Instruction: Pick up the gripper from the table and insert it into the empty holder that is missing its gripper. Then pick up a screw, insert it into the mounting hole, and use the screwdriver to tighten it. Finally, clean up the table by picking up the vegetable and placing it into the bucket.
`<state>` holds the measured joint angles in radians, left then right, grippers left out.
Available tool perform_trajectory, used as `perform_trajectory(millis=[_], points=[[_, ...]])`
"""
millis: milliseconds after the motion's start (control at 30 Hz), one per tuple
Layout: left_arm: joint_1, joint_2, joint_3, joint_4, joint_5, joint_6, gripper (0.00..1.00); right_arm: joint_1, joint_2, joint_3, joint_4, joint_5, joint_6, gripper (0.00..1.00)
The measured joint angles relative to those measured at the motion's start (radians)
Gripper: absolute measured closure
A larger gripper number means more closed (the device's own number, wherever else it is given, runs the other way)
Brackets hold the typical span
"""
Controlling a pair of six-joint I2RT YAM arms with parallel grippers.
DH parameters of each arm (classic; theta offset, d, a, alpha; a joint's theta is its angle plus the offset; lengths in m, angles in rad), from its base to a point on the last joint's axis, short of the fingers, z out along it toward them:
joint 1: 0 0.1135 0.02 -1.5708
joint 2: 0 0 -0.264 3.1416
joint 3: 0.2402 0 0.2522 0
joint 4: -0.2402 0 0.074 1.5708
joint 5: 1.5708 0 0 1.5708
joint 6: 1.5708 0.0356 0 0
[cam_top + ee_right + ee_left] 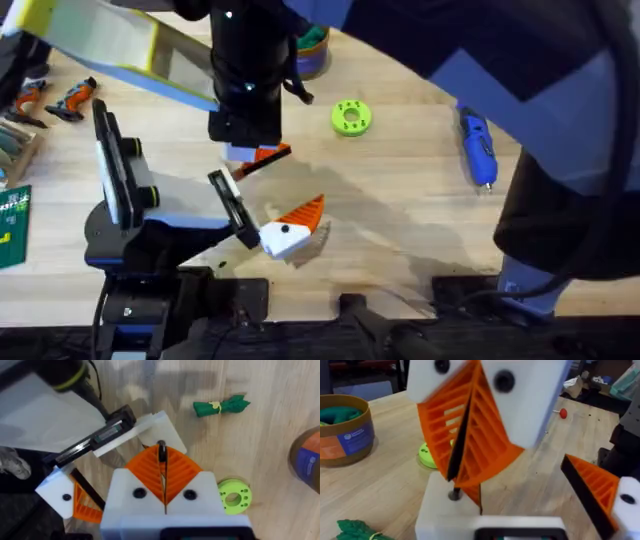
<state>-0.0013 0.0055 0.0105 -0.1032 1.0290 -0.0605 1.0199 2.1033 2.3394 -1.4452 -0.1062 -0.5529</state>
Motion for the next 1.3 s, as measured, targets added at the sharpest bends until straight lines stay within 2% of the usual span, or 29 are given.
perform_trajectory(millis=[800, 1000, 1033, 1067, 1300], points=[[0.000, 0.001, 0.000, -0.002, 0.005, -0.008, 0.015, 0.000, 0.032, 0.001, 0.008, -0.014, 0.001, 0.988], [0.000, 0.001, 0.000, -0.001, 0.007, -0.004, 0.015, -0.008, 0.032, 0.001, 0.004, -0.003, 0.003, 0.137], [0.000, 0.001, 0.000, -0.001, 0.007, -0.003, 0.015, -0.013, 0.032, 0.001, 0.004, 0.000, 0.000, 0.075], [0.000, 0.001, 0.000, -0.001, 0.007, -0.003, 0.015, -0.019, 0.032, 0.001, 0.005, -0.001, 0.001, 0.054], [0.000, 0.001, 0.000, -0.001, 0.007, 0.000, 0.015, -0.054, 0.018, 0.001, 0.007, -0.008, 0.015, 0.048]])
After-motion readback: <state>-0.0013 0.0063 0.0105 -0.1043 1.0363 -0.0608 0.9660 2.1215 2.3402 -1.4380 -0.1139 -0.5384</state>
